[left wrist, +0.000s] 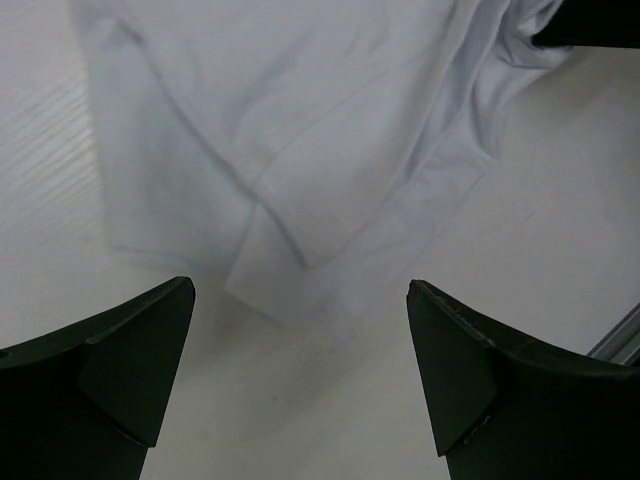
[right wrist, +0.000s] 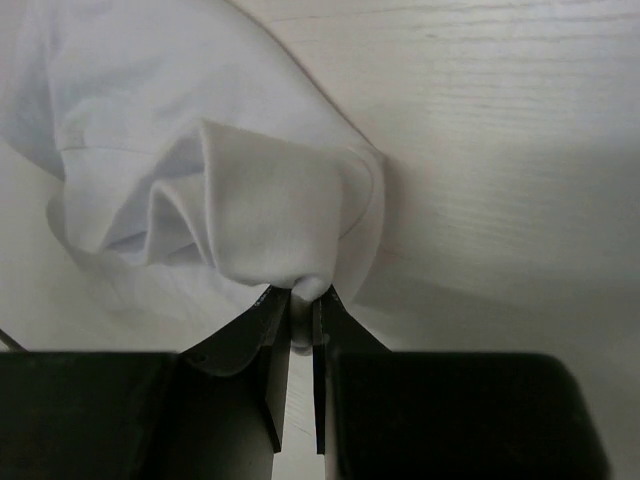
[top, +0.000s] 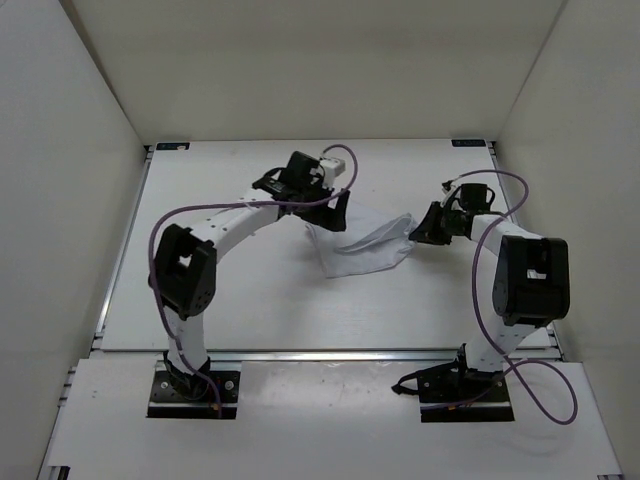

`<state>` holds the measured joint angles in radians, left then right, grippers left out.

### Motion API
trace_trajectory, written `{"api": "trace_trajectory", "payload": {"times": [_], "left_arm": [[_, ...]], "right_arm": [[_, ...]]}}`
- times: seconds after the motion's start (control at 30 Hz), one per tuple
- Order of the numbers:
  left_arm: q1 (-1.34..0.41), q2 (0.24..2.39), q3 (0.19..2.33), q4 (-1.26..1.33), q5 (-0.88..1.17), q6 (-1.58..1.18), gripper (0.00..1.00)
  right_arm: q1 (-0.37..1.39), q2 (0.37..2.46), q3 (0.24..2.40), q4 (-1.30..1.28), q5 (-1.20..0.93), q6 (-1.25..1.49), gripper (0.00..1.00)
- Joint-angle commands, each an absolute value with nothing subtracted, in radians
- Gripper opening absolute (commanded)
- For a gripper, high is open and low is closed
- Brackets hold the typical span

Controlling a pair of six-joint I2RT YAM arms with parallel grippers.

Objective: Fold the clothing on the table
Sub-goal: Move the skirt to the center of the board, then flatten the skirt out

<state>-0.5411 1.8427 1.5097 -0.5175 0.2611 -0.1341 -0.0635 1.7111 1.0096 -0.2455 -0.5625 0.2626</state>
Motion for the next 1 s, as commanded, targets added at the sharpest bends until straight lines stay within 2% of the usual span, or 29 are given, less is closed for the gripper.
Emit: {"api": "trace_trajectory", "payload": {"times": [0.0, 0.1, 0.23, 0.33, 0.5, 0.83, 0.9, 0.97], "left_arm": [[-0.597, 1.913, 1.594, -0.554, 0.245, -0.124, 0.99], [-0.585, 1.963, 1.568, -0.488, 0.294, -0.214, 0.98], [-0.546, 1.991, 1.494, -0.364, 0.376, -0.334, 0.87], [-0.540, 2.013, 1.491, -0.338, 0.365, -0.371, 0.87], [-0.546, 2.045, 1.483, -0.273, 0.416, -0.439, 0.80], [-0.598, 2.092, 1.505, -0.301, 0.407, -0.469, 0.67], [-0.594, 2.094, 1.503, -0.290, 0.410, -0.476, 0.59], [-0.589, 2.094, 1.503, -0.288, 0.408, -0.491, 0.41]], "right_arm": [[-0.092, 1.665, 0.956, -0.183, -0.548, 0.253, 0.00], [-0.083, 1.634, 0.934, -0.184, -0.554, 0.244, 0.00], [-0.077, 1.621, 0.936, -0.176, -0.555, 0.233, 0.00], [-0.074, 1.621, 0.939, -0.176, -0.560, 0.226, 0.00], [-0.071, 1.640, 0.948, -0.181, -0.566, 0.209, 0.00], [-0.072, 1.635, 0.945, -0.176, -0.561, 0.186, 0.00], [-0.072, 1.625, 0.948, -0.178, -0.557, 0.187, 0.00], [-0.068, 1.617, 0.946, -0.176, -0.552, 0.190, 0.00]]}}
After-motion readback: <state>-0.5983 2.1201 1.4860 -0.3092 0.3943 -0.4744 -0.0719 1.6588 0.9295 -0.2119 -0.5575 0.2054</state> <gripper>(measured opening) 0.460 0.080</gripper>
